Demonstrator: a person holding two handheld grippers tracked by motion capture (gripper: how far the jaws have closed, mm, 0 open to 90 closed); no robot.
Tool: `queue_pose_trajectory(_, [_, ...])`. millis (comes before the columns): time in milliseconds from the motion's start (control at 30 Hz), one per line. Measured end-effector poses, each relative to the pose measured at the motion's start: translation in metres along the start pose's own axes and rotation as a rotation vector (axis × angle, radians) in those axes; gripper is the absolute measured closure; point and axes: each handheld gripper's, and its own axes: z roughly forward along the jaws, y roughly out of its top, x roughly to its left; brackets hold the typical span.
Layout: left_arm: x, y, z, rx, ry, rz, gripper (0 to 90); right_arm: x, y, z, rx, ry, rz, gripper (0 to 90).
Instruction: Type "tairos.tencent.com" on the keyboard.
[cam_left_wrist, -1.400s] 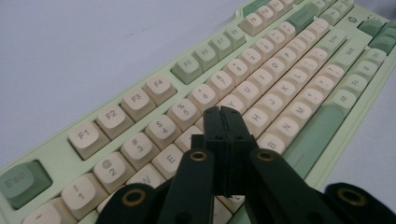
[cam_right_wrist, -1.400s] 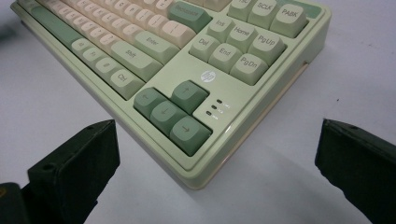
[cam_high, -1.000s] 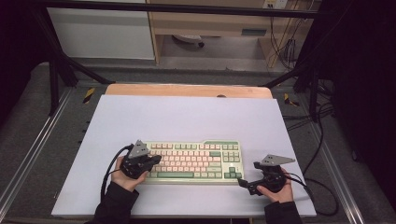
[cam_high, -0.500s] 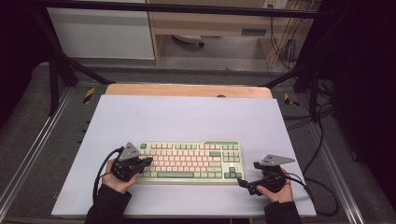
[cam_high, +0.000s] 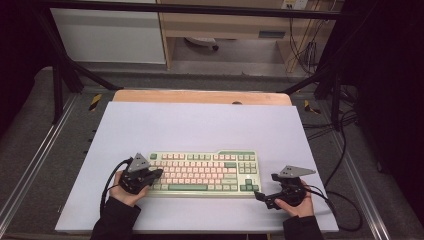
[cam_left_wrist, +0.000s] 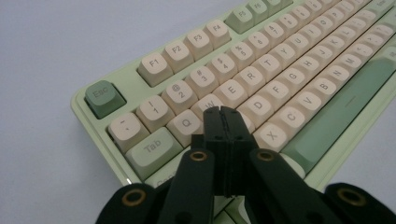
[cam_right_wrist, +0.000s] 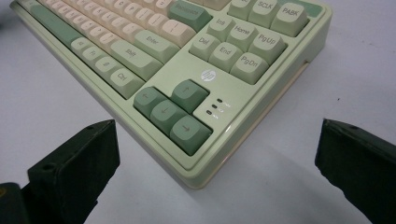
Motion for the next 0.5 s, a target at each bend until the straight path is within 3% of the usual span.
queue_pose_trajectory(500, [-0.0013,-0.002,0.0016,-0.005,-0.007,0.002,90.0,0.0002,0.0004,-0.0013,-0.004,0.003,0.0,0.4])
